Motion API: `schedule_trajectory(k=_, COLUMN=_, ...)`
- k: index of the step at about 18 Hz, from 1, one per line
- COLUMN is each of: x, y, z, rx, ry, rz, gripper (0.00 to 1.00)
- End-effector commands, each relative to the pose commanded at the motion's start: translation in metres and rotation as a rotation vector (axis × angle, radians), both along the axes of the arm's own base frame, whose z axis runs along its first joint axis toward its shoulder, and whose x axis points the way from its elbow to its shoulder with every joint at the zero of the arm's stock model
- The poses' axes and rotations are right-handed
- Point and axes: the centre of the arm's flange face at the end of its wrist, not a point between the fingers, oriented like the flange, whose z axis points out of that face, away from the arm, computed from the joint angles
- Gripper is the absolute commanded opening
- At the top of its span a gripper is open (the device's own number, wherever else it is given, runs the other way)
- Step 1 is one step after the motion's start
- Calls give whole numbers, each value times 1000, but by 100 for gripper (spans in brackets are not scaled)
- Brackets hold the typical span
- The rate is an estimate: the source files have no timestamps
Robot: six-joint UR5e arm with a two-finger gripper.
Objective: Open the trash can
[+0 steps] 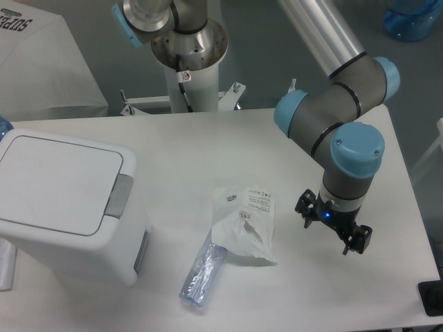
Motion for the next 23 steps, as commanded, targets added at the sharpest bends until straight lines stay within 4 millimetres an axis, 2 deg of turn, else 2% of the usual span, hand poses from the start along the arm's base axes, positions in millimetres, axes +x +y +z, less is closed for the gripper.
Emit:
schedule_trajectory(k=9, x=1, y=0, z=2, rx=8, ry=-1, rz=8, gripper=100)
schedule_trajectory(k=14, x=9, y=-7, z=-13, rx=26, ry=-12, rz=14, gripper=100)
schedule_trajectory(k=19, x=16, y=0, z=-3, rx=128, ry=-74, rz=162, gripper=100)
schedule_trajectory(k=23, x=16, y=3, z=0, rx=173, ry=-98, rz=186, gripper=100)
